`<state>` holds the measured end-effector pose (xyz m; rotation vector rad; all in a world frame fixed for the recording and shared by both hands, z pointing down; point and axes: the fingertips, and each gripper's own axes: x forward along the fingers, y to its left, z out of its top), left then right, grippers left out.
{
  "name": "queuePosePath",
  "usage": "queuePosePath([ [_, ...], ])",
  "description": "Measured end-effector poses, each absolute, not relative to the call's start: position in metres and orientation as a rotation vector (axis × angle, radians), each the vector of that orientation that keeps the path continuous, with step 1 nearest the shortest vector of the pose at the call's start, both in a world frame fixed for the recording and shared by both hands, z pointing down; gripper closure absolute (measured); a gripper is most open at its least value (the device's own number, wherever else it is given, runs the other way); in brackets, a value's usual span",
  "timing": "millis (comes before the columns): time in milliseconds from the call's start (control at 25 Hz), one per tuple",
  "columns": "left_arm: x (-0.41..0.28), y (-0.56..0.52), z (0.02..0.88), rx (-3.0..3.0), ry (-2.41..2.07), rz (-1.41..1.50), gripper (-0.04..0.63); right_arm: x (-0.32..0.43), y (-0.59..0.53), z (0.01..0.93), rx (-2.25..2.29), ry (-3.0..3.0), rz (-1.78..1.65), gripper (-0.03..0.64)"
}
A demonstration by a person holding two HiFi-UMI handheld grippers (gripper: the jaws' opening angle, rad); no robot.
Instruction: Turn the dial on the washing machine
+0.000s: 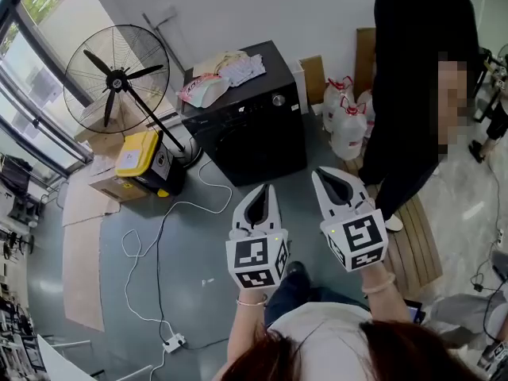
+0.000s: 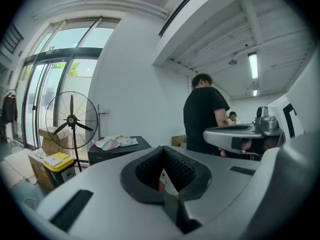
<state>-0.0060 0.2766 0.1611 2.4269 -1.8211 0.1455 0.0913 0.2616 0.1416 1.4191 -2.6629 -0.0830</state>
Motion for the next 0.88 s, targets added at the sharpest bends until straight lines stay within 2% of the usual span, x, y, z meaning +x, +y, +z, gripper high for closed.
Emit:
queuePosePath([
  [280,-0.018,0.244,0.171,2.437,-1.785,0.148,0.581,0.073,0.237,0.144,1.422,-2.657,-0.123,0.598],
  [880,-0.058,0.169,0.182,2.442,-1.721,0.127,0.581,0.043,0.165,0.147,1.501,-2.698,0.046,0.598],
])
